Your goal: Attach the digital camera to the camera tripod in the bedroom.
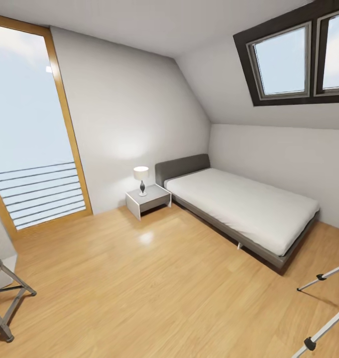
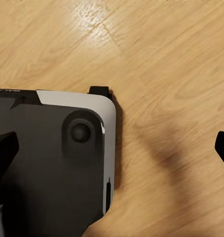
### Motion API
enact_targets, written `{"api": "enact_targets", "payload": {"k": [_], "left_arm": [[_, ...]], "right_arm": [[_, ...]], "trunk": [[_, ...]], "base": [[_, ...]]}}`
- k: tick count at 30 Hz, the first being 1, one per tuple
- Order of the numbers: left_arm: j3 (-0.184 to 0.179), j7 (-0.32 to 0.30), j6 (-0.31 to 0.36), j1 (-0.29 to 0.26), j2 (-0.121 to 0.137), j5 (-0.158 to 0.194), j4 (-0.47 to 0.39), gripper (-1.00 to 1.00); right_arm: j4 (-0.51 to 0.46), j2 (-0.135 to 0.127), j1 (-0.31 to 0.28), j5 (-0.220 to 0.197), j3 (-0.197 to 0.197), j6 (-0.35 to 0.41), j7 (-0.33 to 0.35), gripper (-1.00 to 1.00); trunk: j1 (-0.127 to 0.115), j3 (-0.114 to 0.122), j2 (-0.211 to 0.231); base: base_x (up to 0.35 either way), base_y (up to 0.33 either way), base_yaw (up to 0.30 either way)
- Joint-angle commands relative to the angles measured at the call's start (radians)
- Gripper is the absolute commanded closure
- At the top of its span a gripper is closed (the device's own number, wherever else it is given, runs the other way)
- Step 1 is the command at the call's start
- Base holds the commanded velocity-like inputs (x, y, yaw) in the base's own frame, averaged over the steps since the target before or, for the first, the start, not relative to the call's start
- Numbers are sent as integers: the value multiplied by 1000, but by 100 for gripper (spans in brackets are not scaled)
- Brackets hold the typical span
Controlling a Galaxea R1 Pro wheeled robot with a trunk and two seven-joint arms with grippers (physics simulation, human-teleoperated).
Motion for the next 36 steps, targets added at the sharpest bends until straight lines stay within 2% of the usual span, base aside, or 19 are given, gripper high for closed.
{"api": "enact_targets", "payload": {"k": [1,22,25,30,36], "left_arm": [[-9,2,0,-1,0,6,0,100],[-8,2,-4,-1,2,6,0,100],[-8,2,-4,-1,2,6,0,100],[-8,2,-5,-1,2,6,0,100],[-9,2,-5,-1,1,6,0,100]], "right_arm": [[3,-1,-2,8,-8,-4,2,-100],[3,1,-1,9,-8,-4,2,-100],[3,13,3,11,-8,-5,2,-100],[3,25,12,12,-7,-20,2,-100],[3,28,14,13,-7,-23,2,-100]], "trunk": [[-4,1,6],[-84,67,153],[-96,77,174],[-96,77,174],[-96,77,174]], "base": [[0,0,0],[0,0,0],[0,0,0],[0,0,0],[0,0,0]]}}
